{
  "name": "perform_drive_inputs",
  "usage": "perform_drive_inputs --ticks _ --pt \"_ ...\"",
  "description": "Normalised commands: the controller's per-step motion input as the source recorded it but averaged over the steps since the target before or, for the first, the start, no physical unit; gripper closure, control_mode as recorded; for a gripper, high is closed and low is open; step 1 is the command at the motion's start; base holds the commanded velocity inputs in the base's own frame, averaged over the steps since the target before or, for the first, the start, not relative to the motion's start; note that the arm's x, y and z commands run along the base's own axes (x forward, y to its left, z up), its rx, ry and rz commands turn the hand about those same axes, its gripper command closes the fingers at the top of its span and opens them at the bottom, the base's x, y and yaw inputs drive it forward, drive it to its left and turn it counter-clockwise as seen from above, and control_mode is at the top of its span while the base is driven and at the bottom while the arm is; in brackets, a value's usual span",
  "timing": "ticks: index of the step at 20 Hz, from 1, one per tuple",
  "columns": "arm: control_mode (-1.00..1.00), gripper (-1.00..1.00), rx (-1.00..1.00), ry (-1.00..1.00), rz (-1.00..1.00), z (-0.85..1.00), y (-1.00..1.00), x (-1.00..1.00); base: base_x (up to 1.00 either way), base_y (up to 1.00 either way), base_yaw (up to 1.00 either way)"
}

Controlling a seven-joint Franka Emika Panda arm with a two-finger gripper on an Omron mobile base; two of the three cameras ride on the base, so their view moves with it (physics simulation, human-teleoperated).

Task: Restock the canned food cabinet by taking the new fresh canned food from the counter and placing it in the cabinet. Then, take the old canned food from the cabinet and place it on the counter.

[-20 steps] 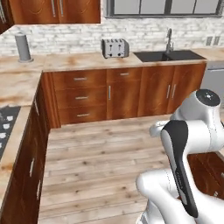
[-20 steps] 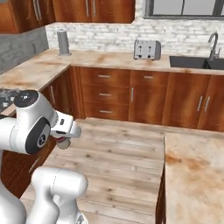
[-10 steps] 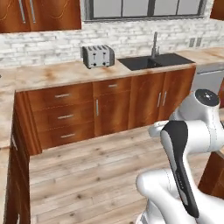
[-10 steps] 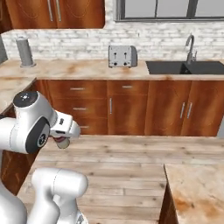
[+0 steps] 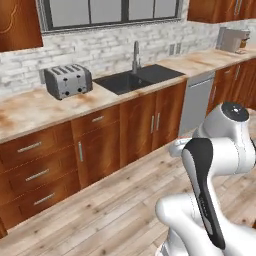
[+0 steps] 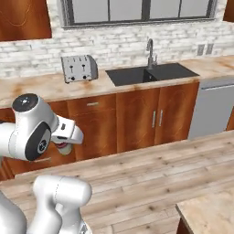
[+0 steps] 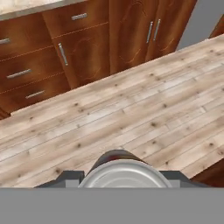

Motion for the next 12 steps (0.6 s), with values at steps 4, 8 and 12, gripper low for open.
perform_drive_inputs --ticks 4,8,12 --pt "1.0 1.0 0.0 0.0 0.0 0.0 0.0 0.0 1.0 0.18 -0.53" --pt "1.0 1.0 0.0 0.0 0.0 0.0 0.0 0.0 1.0 0.14 -0.58" --pt "1.0 1.0 0.0 0.0 0.0 0.0 0.0 0.0 0.7 0.0 -0.7"
